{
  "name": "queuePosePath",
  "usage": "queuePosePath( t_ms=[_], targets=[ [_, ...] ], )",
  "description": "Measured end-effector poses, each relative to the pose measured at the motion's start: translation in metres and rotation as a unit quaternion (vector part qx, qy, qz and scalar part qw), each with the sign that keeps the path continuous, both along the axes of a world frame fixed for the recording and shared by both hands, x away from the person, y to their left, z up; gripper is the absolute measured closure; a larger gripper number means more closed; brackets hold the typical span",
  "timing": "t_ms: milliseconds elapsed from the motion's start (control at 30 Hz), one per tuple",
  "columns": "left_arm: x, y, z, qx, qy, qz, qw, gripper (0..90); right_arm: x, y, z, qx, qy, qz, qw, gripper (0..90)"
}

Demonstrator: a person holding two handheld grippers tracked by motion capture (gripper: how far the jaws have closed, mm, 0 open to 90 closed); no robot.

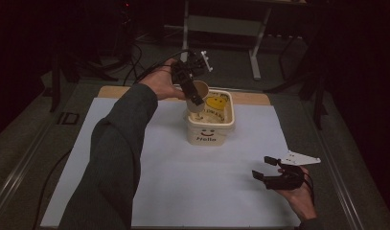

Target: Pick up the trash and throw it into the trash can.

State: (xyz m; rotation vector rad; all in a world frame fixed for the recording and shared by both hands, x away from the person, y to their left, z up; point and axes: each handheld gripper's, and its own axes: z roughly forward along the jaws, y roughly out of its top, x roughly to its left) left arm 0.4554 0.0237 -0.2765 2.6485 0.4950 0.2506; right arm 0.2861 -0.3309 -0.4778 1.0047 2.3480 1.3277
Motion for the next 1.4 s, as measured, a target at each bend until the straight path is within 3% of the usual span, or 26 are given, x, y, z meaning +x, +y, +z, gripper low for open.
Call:
queuePosePath(
  t_ms=[767,1400],
  targets=[
    [0.003,-0.024,-0.007,0.02,0.003,-0.016,0.9997,19.8,0.0,-0.002,0.001,0.003,-0.003,-0.001,1.0,19.2],
    [0.01,-0.033,-0.031,0.037,0.017,-0.015,0.9991,19.7,-0.001,-0.004,0.001,0.004,-0.002,-0.003,1.0,19.3]
  ],
)
